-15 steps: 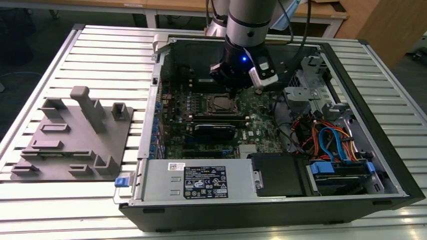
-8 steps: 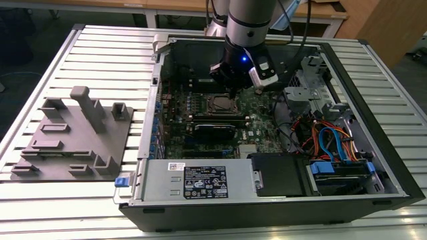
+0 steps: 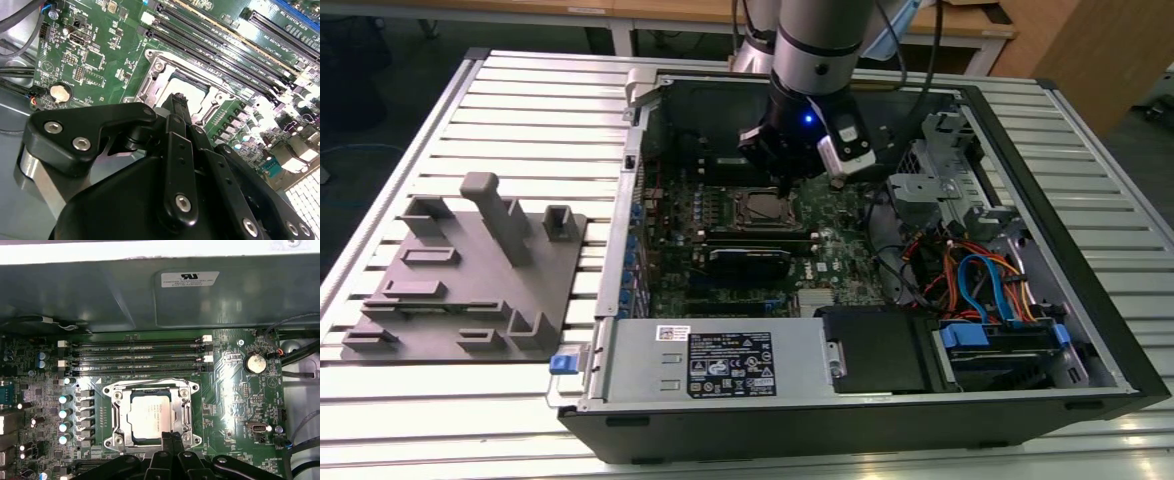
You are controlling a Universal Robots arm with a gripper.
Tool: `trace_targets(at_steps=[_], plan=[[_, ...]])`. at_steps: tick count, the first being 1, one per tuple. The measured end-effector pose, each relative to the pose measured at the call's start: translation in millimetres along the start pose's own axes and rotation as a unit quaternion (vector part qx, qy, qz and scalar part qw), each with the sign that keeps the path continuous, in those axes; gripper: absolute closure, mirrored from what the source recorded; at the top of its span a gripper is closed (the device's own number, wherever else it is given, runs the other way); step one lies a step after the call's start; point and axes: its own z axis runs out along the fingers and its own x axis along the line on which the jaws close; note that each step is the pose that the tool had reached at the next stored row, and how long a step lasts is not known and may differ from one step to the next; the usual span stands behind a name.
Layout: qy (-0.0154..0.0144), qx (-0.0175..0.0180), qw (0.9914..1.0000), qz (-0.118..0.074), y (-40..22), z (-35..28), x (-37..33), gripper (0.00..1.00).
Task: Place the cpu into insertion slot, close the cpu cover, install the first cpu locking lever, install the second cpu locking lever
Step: 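Install the second cpu locking lever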
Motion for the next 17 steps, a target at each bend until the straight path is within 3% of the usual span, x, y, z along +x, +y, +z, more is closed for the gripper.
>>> trace_targets(at_steps=[3,6,7,10,12,17], plan=[[0.0006,-0.0014,1.0,0.0,-5.6,-0.5,-0.3,0.9],[0.0037,-0.0023,0.99999,0.0,-11.7,-0.9,-0.6,0.9],[0.0063,-0.0022,0.99998,0.0,-12.3,-0.9,-0.7,0.9],[0.0181,-0.0013,0.99977,-0.011,-12.4,-0.4,-0.7,0.9],[0.0225,-0.0009,0.99949,-0.023,-12.4,0.5,-0.7,0.9],[0.0231,-0.0022,0.99932,-0.029,-13.6,1.9,-0.7,0.9]])
